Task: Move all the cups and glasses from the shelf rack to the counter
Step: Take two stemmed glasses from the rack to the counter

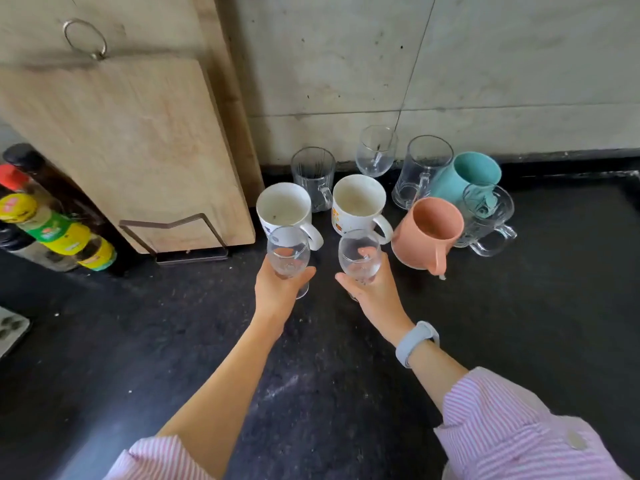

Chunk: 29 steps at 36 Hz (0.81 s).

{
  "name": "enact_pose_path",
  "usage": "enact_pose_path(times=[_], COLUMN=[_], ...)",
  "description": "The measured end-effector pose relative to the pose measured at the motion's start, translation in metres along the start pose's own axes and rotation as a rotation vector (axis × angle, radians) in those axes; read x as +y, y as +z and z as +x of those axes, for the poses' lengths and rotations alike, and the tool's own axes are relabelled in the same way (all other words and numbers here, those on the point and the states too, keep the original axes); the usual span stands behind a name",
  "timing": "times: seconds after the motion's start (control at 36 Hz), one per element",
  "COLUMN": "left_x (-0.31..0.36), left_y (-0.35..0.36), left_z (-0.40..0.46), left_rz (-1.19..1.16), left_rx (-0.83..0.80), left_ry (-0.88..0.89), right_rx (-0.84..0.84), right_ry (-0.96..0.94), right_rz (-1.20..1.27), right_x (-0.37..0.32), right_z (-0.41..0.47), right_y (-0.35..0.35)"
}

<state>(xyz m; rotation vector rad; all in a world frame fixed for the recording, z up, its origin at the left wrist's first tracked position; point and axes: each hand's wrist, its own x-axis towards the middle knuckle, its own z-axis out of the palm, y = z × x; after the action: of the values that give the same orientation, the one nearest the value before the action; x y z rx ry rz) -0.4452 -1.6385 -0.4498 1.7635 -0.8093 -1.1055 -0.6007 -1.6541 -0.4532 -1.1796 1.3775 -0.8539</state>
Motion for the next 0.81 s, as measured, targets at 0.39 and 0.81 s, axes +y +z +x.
enact_pose_path(times=[0.39, 0.81], left_x=[-0.006, -0.058], left_y=[0.012, -0.006], left_z=[0.023, -0.017], left_rz=[0.105, 0.95], left_rx=[0.115, -0.039], left_ry=[-0.012, 0.332], right_rx=[0.016, -0.024], right_ry=[-0.045, -0.21], right_rz=[-0.008, -0.857], right_x=[0.011, 0.051], right_z=[0.034, -0.01], right_y=[0.011, 0.0])
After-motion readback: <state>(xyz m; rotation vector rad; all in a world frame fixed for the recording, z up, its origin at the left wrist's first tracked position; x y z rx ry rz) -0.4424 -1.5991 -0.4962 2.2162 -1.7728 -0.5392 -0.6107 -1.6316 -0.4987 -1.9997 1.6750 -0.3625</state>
